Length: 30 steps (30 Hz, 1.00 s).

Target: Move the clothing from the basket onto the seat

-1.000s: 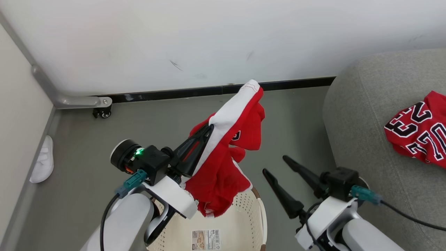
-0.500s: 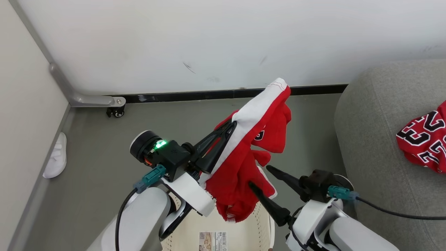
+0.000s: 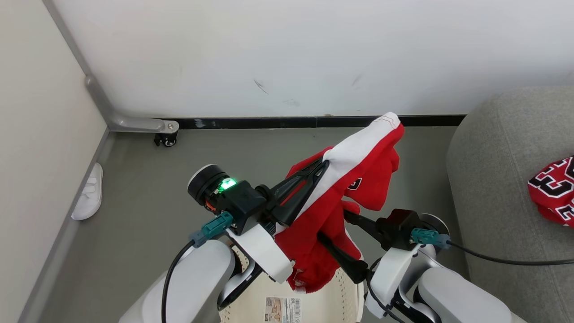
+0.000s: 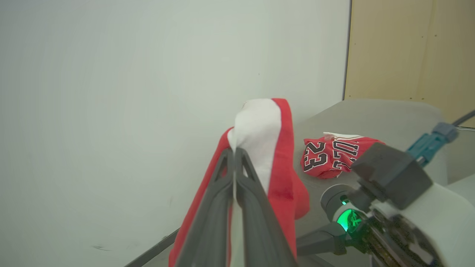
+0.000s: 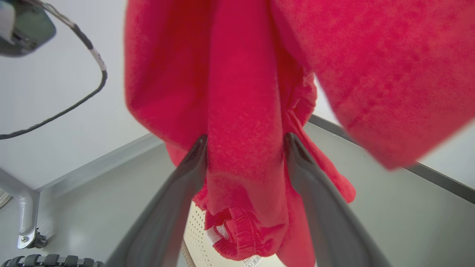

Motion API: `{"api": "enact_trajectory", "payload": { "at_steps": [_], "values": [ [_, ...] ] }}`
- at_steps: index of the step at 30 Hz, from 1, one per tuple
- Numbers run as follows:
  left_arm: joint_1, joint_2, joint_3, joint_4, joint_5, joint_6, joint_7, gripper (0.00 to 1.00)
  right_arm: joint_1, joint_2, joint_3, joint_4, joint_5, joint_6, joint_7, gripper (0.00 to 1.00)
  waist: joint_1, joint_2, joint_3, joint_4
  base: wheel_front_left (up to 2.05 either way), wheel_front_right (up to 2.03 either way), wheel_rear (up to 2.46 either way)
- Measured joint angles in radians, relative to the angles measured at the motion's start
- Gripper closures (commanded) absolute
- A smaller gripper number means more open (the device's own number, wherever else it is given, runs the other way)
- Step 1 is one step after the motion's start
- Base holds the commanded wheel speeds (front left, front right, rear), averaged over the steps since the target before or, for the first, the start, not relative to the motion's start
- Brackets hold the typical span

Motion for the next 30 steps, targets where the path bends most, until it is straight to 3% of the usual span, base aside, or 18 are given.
{"api": "enact_trajectory", "payload": {
  "at_steps": [13,14,15,16,30],
  "values": [
    [-0.033,-0.017,-0.056,-0.018,-0.038,0.000,0.000,1.00,-0.053,0.022,0.108,0.092,0.085,0.000,0.000,0.00,0.0000,0.0000,0.006,0.039,0.00,0.00,0.00],
    [-0.035,-0.018,-0.058,-0.018,-0.038,0.000,0.000,1.00,-0.063,0.024,0.111,0.096,0.087,0.000,0.000,0.20,0.0000,0.0000,0.006,0.042,0.00,0.00,0.00],
    [-0.036,-0.018,-0.058,-0.019,-0.040,0.000,0.000,1.00,-0.075,0.026,0.113,0.102,0.089,0.000,0.000,0.71,0.0000,0.0000,0.007,0.044,0.00,0.00,0.00],
    [-0.037,-0.018,-0.058,-0.019,-0.044,0.000,0.000,1.00,-0.082,0.026,0.111,0.105,0.094,0.000,0.000,1.00,0.0000,0.0000,0.007,0.047,0.00,0.00,0.00],
    [-0.038,0.009,-0.013,0.045,-0.093,0.000,0.017,1.00,-0.099,0.023,0.076,0.108,0.129,0.000,0.000,1.00,0.0000,0.0000,0.008,0.045,0.00,0.00,0.00]
  ]
}}
